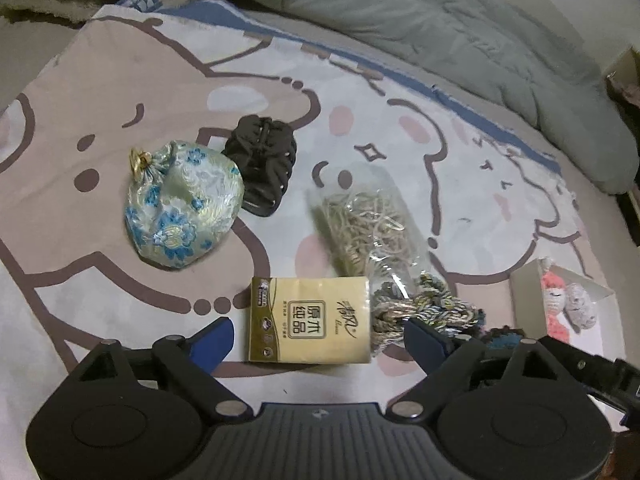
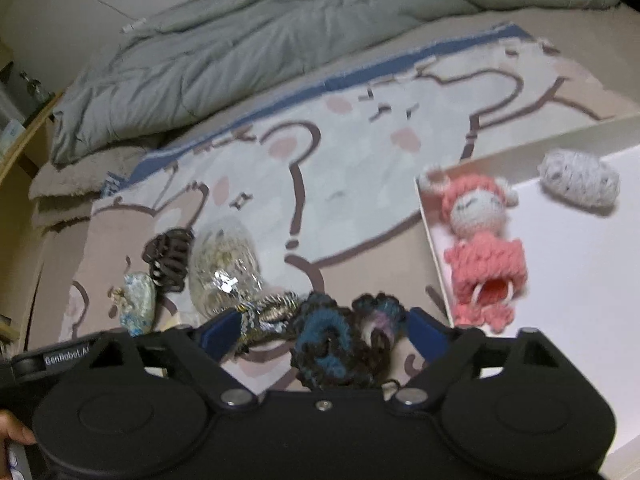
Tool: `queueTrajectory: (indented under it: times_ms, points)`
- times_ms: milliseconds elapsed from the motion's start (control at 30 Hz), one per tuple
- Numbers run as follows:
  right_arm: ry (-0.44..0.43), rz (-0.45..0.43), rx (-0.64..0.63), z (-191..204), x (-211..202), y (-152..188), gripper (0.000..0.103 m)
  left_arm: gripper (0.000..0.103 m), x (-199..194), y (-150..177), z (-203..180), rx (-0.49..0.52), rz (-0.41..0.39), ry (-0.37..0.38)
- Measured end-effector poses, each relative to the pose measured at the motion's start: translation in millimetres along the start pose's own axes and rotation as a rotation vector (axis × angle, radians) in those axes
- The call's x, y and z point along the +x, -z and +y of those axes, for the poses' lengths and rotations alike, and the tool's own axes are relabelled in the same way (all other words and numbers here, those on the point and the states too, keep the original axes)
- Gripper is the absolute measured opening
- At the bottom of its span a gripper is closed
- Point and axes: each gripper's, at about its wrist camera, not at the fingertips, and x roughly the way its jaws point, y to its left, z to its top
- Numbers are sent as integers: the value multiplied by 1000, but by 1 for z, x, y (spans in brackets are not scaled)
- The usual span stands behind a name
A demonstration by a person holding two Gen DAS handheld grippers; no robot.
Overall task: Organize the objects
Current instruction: 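Grasp the yellow tissue pack with the left tool while the right tool grasps the blue crocheted flower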
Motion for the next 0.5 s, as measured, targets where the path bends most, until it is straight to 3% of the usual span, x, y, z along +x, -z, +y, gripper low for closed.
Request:
queueTrajectory:
  times_ms: [200,367,500]
  points:
    - [-5,68,0,4,20,7,83,86,22,-2,4,-2,52,-26]
    - [52,108,-32,6,39,16,77,84,36,-2,7,-32,73,-21]
    - [91,116,-82,10,49,21,77,74,40,-1,7,-38,64,-21]
